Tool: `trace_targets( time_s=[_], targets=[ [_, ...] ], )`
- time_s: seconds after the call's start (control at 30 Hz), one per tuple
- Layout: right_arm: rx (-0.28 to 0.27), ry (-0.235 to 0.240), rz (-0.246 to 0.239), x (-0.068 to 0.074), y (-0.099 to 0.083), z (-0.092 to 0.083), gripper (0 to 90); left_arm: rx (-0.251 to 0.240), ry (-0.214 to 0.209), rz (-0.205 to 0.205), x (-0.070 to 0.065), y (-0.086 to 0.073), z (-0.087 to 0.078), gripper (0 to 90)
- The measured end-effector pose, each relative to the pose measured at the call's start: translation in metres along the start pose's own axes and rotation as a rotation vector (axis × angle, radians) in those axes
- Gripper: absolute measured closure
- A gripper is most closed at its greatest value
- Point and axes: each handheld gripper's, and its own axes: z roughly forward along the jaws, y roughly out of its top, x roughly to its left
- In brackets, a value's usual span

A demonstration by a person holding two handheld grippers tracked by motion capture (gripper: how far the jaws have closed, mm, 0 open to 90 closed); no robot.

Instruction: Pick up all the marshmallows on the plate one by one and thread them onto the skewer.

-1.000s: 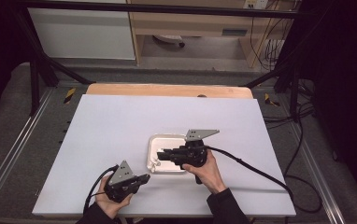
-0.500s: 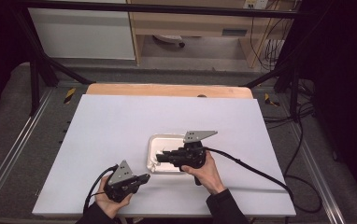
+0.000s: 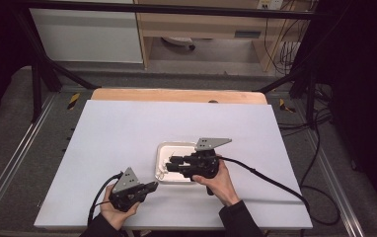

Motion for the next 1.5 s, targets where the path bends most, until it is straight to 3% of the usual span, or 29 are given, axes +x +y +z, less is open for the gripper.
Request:
trace_targets(
  time_s=[0.4, 0.6, 0.77, 1.13, 1.3, 1.4, 1.5],
  targets=[
    [0.051, -0.150, -0.025, -0.008, -0.005, -0.009, 21.9, 0.007, 0.008, -0.043, 0.008, -0.002, -0.002, 89.0],
    [0.085, -0.237, -0.040, -0.018, -0.016, -0.022, 10.0, 0.014, 0.005, -0.063, 0.011, -0.002, -0.003, 88.8],
    [0.120, -0.315, -0.033, -0.027, -0.028, -0.036, 5.2, 0.020, 0.003, -0.073, 0.012, 0.000, -0.004, 88.8],
    [0.188, -0.438, -0.010, -0.044, -0.063, -0.074, 0.7, 0.051, 0.002, -0.103, 0.019, 0.011, -0.003, 88.7],
    [0.205, -0.463, 0.005, -0.048, -0.079, -0.092, 0.7, 0.060, 0.011, -0.102, 0.022, 0.021, -0.002, 88.6],
    [0.221, -0.472, -0.011, -0.050, -0.085, -0.101, 0.7, 0.075, 0.011, -0.102, 0.023, 0.028, 0.001, 88.6],
    [0.207, -0.470, 0.001, -0.051, -0.090, -0.109, 0.7, 0.089, 0.015, -0.100, 0.023, 0.037, 0.004, 88.6]
  ],
)
